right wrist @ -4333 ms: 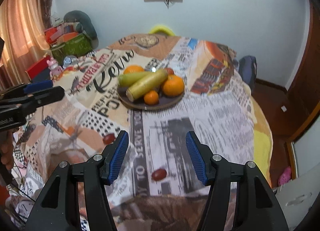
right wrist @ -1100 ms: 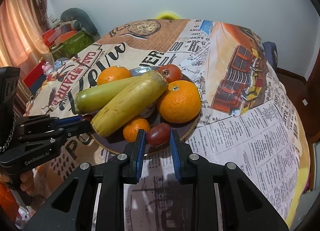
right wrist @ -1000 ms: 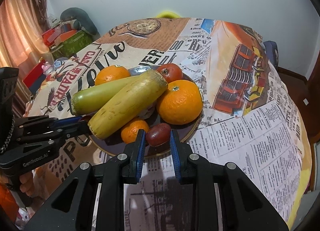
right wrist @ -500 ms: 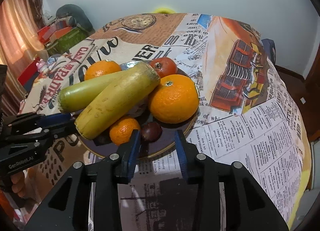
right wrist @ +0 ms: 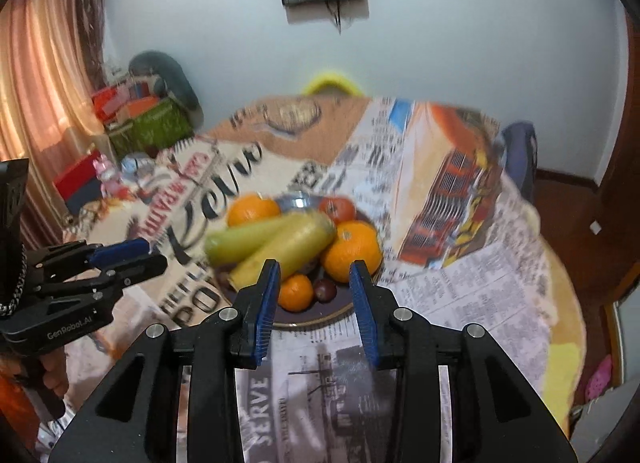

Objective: Organize fruits

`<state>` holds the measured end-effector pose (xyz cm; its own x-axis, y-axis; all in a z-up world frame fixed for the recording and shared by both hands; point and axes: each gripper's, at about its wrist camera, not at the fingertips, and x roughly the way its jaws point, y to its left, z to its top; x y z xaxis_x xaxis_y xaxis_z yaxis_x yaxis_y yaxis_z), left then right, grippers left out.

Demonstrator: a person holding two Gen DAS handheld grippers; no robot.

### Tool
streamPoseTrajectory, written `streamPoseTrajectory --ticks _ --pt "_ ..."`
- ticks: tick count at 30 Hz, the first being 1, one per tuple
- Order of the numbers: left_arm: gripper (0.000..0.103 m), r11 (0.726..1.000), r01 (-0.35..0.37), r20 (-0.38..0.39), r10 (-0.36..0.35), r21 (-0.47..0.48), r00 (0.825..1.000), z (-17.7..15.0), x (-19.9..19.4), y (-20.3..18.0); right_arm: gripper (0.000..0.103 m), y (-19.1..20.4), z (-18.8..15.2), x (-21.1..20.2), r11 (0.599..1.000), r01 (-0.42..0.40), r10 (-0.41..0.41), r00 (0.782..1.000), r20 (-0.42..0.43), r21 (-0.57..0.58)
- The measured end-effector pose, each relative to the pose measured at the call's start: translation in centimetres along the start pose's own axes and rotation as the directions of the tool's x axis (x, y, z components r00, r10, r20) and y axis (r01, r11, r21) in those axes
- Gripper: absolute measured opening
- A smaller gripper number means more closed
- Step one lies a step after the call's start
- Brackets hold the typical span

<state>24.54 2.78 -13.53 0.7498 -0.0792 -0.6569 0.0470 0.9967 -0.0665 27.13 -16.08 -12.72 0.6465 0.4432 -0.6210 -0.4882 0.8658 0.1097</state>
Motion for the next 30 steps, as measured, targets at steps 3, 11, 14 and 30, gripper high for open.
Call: streamPoseTrajectory --ticks 3,11,14,30 --pt "0.033 1.000 -0.014 0.099 0.013 0.015 0.995 1.1 -4.2 -0.8 0.033 0.9 0.7 -3.5 1.000 0.003 -0.003 0.997 0.077 -0.007" --pt "0.033 1.000 -0.005 0.303 0.001 0.013 0.953 2.5 -14.2 -2.3 0.033 4.0 1.4 -12.7 0.999 0.016 -0.007 0.959 0.282 -0.031" --pt "0.034 1.000 0.001 0.358 -0.008 0.018 0.934 2.4 -17.4 -2.8 0.033 5.1 1.3 -15.4 0.999 0.030 -0.016 0.936 0.352 -0.036" --pt "0.088 0.999 -0.037 0.500 0.025 0.015 0.865 0.3 -23.9 -3.7 0.084 8.1 -0.4 -19.5 0.993 0.112 -0.081 0.853 0.515 -0.029"
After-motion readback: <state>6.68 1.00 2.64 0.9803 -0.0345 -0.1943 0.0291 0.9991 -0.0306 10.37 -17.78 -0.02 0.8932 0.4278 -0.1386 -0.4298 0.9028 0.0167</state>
